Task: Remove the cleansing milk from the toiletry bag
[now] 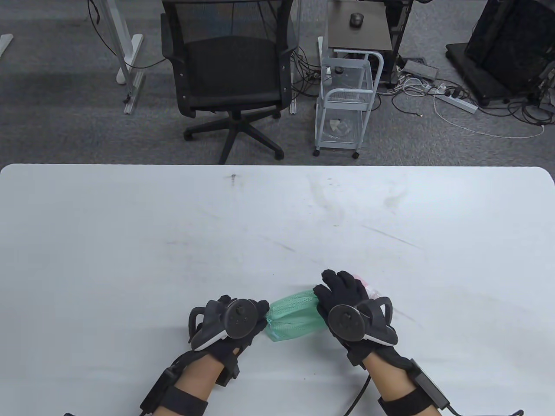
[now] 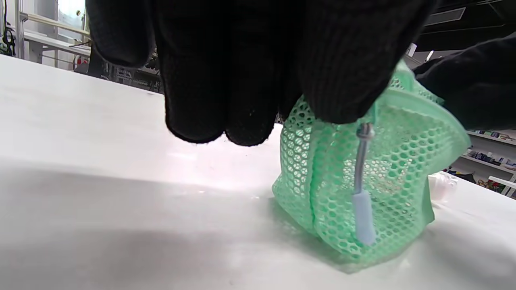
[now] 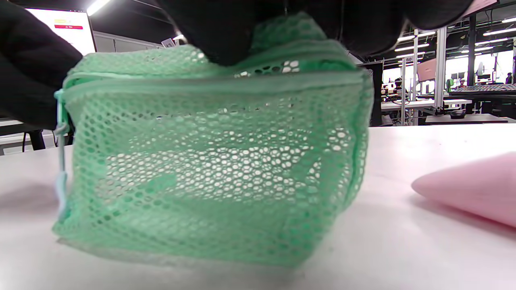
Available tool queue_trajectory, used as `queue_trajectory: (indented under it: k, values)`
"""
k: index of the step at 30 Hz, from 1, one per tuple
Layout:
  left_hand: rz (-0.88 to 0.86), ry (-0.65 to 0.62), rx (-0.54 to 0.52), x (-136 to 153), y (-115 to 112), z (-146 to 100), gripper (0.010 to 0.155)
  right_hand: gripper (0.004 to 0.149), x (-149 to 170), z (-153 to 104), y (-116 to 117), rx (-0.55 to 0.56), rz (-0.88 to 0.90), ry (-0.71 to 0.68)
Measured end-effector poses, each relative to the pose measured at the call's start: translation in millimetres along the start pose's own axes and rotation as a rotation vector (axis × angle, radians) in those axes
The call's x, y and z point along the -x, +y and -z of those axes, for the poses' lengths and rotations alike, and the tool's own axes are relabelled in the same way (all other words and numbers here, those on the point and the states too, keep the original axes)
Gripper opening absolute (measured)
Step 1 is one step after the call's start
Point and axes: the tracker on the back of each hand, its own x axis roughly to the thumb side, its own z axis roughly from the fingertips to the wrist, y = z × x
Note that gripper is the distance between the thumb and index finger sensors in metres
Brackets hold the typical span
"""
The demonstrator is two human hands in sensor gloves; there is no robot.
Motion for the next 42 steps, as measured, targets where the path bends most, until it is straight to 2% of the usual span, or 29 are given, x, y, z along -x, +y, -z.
queue_trajectory:
  k: [4, 13, 20, 24, 33, 42]
  values:
    - [-0.027, -0.002, -0.015, 1.6, 2.4, -1.1, 0.045, 0.047, 0.9, -1.7, -4.3, 0.021, 0.019, 0.007]
    - [-0.134, 0.000, -0.082, 5.5, 10.4, -5.0, 0.045, 0.046, -24.1, -16.4, -28.1, 0.194, 0.001, -0.056]
    - [-0.185, -0.006, -0.099, 6.5, 10.1, -5.4, 0.044, 0.044, -63.3, -21.3, -17.8, 0.143, 0.008, -0.136]
    - [-0.225, -0.015, -0.096, 5.3, 9.8, -5.9, 0.044, 0.053, -78.2, -22.7, -8.9, 0.070, -0.007, -0.123]
    - [-0.311, -0.032, -0.083, 0.5, 6.8, -6.1, 0.043, 0.071, -84.8, -21.2, 9.5, 0.042, -0.020, -0.054]
    - [-0.357, -0.036, -0.064, -2.3, 3.3, -6.1, 0.042, 0.062, -86.3, -18.6, 14.8, 0.099, -0.046, -0.006]
